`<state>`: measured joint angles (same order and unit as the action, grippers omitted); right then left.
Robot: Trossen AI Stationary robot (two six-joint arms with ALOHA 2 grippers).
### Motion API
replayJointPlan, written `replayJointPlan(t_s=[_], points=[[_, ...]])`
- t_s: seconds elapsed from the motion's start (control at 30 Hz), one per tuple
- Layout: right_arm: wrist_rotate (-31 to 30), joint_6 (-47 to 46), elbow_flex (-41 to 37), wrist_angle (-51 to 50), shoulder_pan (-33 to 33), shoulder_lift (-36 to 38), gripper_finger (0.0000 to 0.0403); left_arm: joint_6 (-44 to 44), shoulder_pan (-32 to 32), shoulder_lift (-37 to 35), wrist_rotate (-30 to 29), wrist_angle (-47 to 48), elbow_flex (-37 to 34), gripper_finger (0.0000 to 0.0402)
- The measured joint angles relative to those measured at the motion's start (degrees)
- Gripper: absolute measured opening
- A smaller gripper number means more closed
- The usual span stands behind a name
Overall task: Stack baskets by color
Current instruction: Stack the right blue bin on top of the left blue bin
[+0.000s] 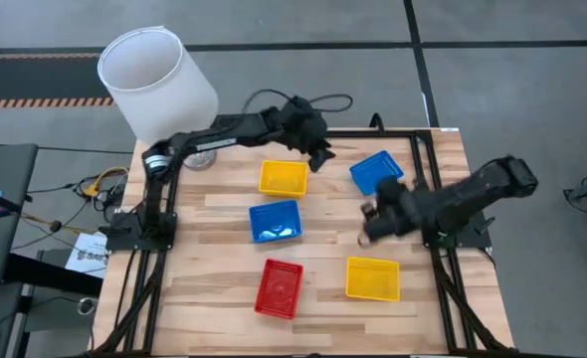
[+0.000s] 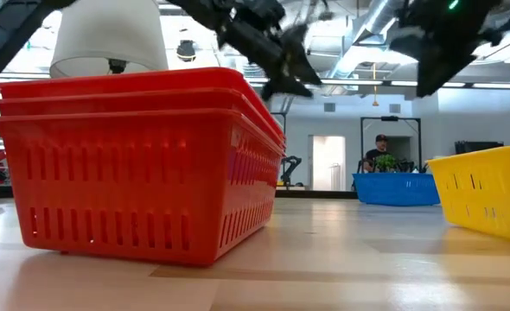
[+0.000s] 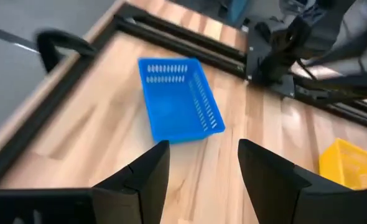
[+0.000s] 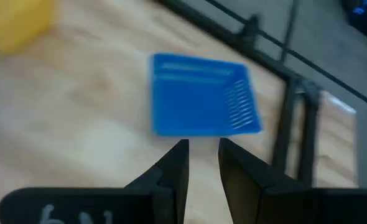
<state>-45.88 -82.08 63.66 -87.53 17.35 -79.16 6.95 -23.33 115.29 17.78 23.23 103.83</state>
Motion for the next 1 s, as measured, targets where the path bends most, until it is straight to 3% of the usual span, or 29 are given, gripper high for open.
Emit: replayJointPlan(t_s=[0.2, 0.33, 0.47, 0.67, 0.87, 1.0], points=[[0.53, 30.69, -10.20, 23.75, -19.43, 8.81, 0.0139, -1.11, 0.92, -9.14, -0.45, 4.38, 0.00, 0.0178], [13.78, 50.86, -18.17, 42.13, -33.40, 12.89, 0.0178, -0.48, 2.54, -15.88, 1.88, 5.27, 0.09, 0.0178], [23.13, 60.06, -24.24, 51.75, -43.26, 12.37, 0.0213, -1.84, 5.43, -20.64, -0.99, 6.66, 0.17, 0.0178], [27.08, 66.13, -25.69, 55.04, -44.64, 6.53, 0.0226, -1.02, 10.00, -24.88, -6.41, 11.39, -1.23, 0.0178], [27.81, 67.19, -25.60, 59.66, -41.53, 2.81, 0.0224, 1.29, 16.30, -33.71, -16.90, 6.71, -11.04, 0.0178], [37.81, 67.47, -25.21, 61.10, -38.42, 0.06, 0.0224, 3.87, 19.19, -40.19, -26.29, -1.57, -22.34, 0.0178]])
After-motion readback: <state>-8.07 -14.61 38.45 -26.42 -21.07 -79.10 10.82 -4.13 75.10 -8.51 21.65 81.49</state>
